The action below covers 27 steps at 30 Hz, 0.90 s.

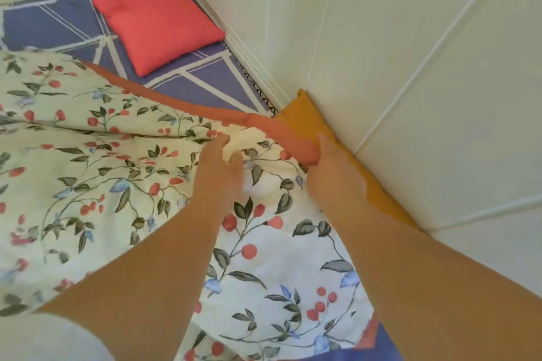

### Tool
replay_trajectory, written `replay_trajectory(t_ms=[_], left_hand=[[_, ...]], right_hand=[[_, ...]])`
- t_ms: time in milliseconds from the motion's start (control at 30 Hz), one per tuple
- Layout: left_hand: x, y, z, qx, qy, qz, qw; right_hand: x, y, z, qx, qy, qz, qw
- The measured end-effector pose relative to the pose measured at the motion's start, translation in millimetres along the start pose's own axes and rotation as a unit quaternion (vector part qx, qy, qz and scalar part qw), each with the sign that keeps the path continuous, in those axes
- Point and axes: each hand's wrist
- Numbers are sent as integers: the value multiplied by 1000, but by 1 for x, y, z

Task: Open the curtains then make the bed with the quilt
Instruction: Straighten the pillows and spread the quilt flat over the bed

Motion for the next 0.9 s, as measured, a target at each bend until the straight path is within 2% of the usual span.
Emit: replay_trajectory(t_ms=[33, 100, 200, 367, 433, 500, 567, 667, 733, 800, 833, 900], left_hand=[[-6, -3, 10, 25, -14, -14, 1000], [-16, -11, 32, 14, -24, -70, 997], [-24, -32, 69, -88, -25, -176, 980], [-14, -55, 114, -209, -89, -223, 948], [-8, -51, 123, -254, -129, -203, 937], [-6, -38, 131, -280, -149, -107, 942], [-16, -23, 145, -248, -148, -51, 956], [-53, -3, 171, -171, -115, -121, 971], [-85, 8, 194, -138, -75, -179, 971], [-123, 21, 225, -131, -27, -237, 962], [-140, 26, 239, -157, -7, -265, 951], [-170, 30, 266, -239, 12, -314, 919]], right_hand=[[3, 2, 1, 9, -4, -2, 1000], [9, 7, 13, 18, -6, 3, 1000], [25, 14, 42, 23, -13, -8, 1000], [68, 28, 101, -8, -61, 10, 998], [88, 42, 111, 14, -87, 34, 996], [101, 60, 111, 71, -115, 36, 990], [107, 69, 113, 114, -122, 39, 985], [97, 59, 131, 155, -94, 86, 980], [82, 41, 150, 168, -40, 82, 982], [66, 17, 177, 146, 37, 57, 987], [61, 3, 188, 120, 69, 42, 990], [52, -27, 212, 6, 80, 29, 996]])
Point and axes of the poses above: each hand's wrist, its own z-axis away from the middle knuckle, its own y-axis out of the back of the hand, x = y × z, and after that the axes turned 15 degrees about -z, right-handed
